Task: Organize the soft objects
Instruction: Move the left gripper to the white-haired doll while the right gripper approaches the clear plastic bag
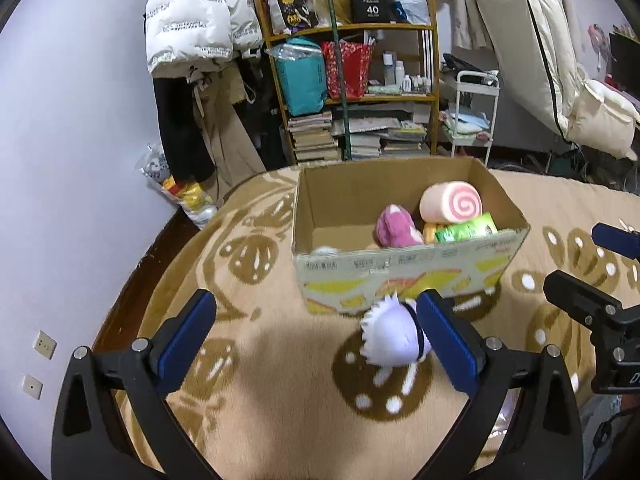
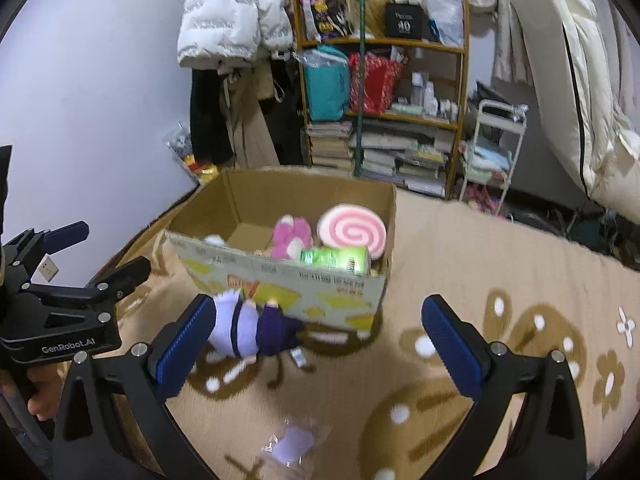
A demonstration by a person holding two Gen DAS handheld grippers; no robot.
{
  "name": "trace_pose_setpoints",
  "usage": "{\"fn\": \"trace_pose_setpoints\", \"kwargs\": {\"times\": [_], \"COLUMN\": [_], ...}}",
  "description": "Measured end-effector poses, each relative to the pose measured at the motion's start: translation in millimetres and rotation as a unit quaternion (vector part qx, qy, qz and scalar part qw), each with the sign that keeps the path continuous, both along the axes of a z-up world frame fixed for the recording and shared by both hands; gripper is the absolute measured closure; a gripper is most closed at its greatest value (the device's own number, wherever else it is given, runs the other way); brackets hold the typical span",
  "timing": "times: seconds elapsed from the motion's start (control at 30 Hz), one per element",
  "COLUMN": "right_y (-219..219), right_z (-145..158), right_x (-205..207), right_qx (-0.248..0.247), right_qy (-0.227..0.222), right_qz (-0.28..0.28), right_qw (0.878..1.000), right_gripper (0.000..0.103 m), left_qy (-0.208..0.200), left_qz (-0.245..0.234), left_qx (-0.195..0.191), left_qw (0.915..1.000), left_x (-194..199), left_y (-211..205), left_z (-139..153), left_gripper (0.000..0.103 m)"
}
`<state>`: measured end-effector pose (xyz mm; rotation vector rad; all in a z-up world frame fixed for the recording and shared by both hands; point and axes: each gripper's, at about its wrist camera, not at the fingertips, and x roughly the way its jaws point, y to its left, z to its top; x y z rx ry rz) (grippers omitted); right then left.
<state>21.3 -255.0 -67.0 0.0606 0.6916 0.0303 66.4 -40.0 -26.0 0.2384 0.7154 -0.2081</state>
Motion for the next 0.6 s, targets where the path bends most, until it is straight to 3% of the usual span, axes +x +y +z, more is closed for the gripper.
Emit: {"fn": "trace_pose_setpoints", "kwargs": {"times": [0.33, 0.6], "right_y": [-1.5, 0.2], "right_z": [-35.5, -76.9], "right_x": [-0.5, 10.3], "right_qx": [0.010, 0.025], "right_qy": [0.094, 0.179], "right_qz": [-0.008, -0.001], "right_qw": [0.995, 0.983], "right_gripper": [0.000, 0.011], "left_qy": [0.041, 0.091], "left_qz": [-0.002, -0.010], "left_qx": [0.002, 0.010], "left_qw": [0.9991, 0.9957], "left_x": [6.3, 22.0], "left_y": [2.8, -2.2], "left_z": [-16.9, -41.0], "left_gripper": [0.003, 0.004]}}
